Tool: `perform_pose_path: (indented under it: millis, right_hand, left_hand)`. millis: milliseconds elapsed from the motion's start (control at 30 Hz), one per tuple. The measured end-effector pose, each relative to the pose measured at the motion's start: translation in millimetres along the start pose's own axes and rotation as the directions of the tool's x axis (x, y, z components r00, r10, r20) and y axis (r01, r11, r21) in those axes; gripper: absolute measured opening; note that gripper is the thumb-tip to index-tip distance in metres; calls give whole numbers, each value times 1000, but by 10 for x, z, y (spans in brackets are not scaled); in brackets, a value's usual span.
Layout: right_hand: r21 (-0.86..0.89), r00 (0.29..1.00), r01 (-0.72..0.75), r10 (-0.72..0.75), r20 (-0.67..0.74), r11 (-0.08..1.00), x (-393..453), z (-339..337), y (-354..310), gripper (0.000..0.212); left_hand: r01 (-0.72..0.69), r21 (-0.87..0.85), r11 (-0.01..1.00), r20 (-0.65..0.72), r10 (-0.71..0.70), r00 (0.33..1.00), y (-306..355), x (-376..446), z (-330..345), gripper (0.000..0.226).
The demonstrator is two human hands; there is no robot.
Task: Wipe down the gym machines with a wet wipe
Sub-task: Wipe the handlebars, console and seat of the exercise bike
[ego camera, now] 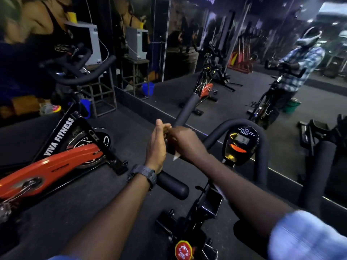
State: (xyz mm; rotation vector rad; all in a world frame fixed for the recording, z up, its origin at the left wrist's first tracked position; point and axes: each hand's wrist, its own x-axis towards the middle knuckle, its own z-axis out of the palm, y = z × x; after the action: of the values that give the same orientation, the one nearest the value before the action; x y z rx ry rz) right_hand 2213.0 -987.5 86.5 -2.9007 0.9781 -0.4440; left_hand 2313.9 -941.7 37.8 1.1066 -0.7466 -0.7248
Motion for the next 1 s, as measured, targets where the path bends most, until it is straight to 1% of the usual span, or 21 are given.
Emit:
perform_pose_path:
  millis: [33,100,133,200,233,267,333,367,467,533,567,633,667,700,767,800,867,933,1000]
  right_hand:
    - [25,999,6,-5,-31,1000,37,53,-11,18]
    - [87,997,69,-66,-37,994,-7,104,94,18]
    - [98,993,119,-118,-17,988,-64,98,161,22]
    - [-4,985,167,-167,42,986,-148,56,272,32]
    - [-62,986,157,-153,69,986,-135,46,303,36]
    - [-81,985,142,-134,107,987,-89,39,308,37]
    - [1,974,133,-131,186,991,1,46,264,35]
    - [27,974,133,-136,182,991,37,59,230,34]
    - [47,994,101,-103,41,994,34,92,207,29]
    - [68,992,122,-123,9,990,-88,42,198,26]
    - [67,988,151,-153,29,986,-150,-6,221,25]
    - [52,971,198,-203,124,979,-245,-167,309,24]
    - [41,969,182,-186,164,982,-250,-220,348,24]
    - [8,974,152,-151,171,988,-217,-227,353,25]
    - [-39,990,100,-95,101,994,-69,-130,275,23]
    - [-33,996,66,-64,57,997,1,-50,194,22]
    - [16,999,30,-30,23,999,64,103,41,20]
    - [42,993,108,-109,36,993,-14,95,95,16]
    - [92,969,221,-229,95,971,-175,-50,238,16]
  left_hand:
    - [-6,6,1000,-10,6,1000,-8,0,-8,86]
    - [-10,-2,1000,-19,10,1000,-13,-5,-10,83]
    - [-7,-8,1000,-24,7,1000,-12,-4,-20,81]
    - [-1,-21,1000,-24,0,1000,18,-3,-11,78]
    - [4,-33,999,-19,-5,1000,32,-5,-8,78]
    - [13,-47,999,-15,-14,1000,40,-6,-6,77]
    - [17,-58,998,-10,-18,1000,40,-13,-1,78]
    - [18,-62,998,-14,-19,1000,31,-15,-11,79]
    - [29,-78,997,-26,-32,999,25,-9,-31,77]
    - [34,-94,995,-32,-37,999,42,-17,-30,79]
    - [37,-104,994,-36,-41,999,44,-23,-33,79]
    - [30,-119,992,-42,-35,998,52,-26,-32,81]
    - [28,-123,992,-43,-34,999,59,-24,-29,81]
    - [33,-132,991,-39,-38,998,67,-26,-26,82]
    - [53,-141,989,-27,-57,998,58,-18,-22,83]
    - [56,-135,989,-25,-60,998,45,-13,-20,80]
    - [49,-131,990,-46,-55,997,27,-14,-35,73]
    - [37,-135,990,-88,-49,995,28,-25,-54,76]
    - [14,-84,996,-130,-25,991,31,-40,-43,80]
